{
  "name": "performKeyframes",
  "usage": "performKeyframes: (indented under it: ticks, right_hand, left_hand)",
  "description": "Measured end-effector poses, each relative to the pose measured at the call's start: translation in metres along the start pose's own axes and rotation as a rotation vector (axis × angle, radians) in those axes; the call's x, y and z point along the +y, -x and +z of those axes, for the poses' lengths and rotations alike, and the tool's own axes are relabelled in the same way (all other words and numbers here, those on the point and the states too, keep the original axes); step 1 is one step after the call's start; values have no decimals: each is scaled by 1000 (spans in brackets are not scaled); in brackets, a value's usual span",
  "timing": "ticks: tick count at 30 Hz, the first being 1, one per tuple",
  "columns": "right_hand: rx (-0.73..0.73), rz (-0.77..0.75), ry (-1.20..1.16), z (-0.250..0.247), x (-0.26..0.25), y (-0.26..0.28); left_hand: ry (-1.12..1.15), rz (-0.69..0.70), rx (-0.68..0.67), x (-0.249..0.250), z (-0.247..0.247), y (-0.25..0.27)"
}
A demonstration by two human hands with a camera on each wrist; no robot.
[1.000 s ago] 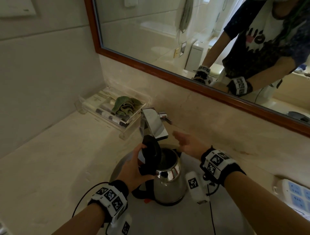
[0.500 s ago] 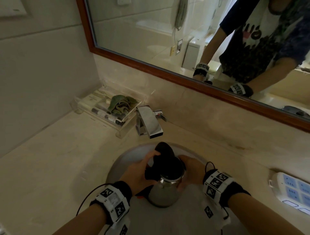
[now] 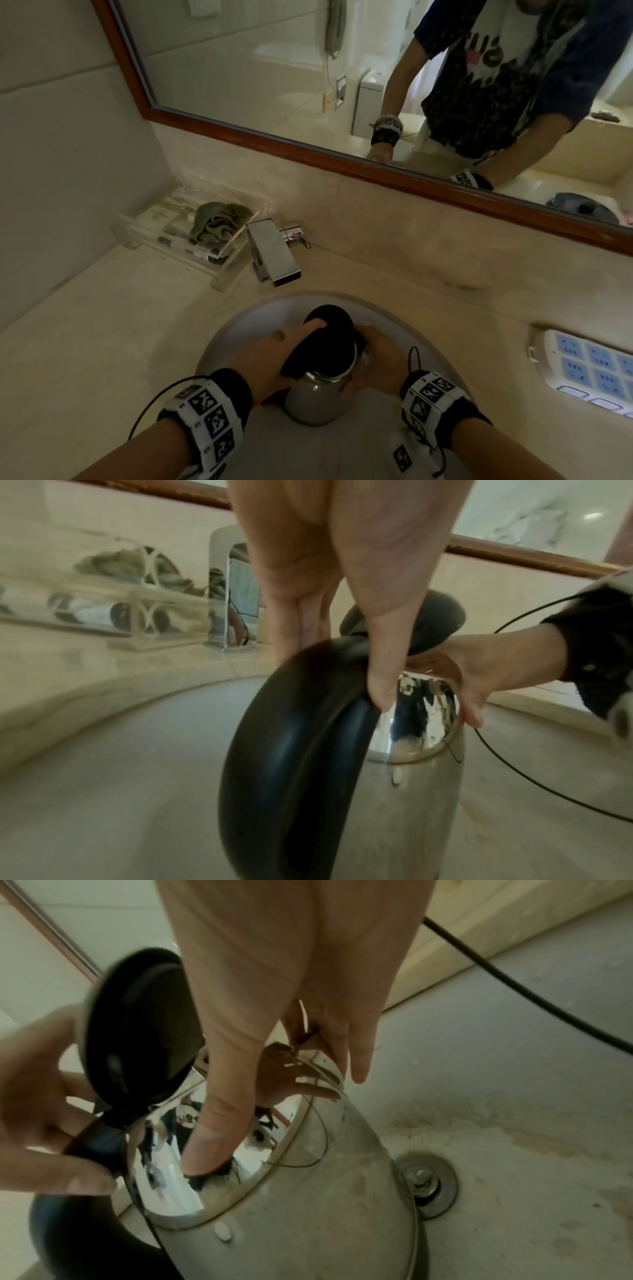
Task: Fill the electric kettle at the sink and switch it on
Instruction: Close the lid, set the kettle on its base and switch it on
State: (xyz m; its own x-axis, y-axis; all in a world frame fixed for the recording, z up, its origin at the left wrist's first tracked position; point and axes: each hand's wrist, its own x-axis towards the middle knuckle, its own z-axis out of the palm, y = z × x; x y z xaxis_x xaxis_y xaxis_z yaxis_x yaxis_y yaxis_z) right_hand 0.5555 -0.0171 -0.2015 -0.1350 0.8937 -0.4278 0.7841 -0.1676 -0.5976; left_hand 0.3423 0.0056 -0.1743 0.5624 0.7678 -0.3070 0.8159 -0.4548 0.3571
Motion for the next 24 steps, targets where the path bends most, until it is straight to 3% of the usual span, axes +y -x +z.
performKeyframes:
  ticks: [7, 11, 19, 24]
  right_hand:
    - [11, -17, -69, 4, 5, -4]
    - [22, -29, -81, 6, 10, -5]
    - [83, -39, -5, 11, 11, -8]
    - [80, -57, -45, 7, 15, 1]
  left_hand:
    - [-289, -18, -194, 16, -6, -19]
    - [-323, -21, -277, 21, -12, -24]
    - [-269, 36, -138, 17, -8, -22]
    - [-122, 88, -55, 14, -5, -20]
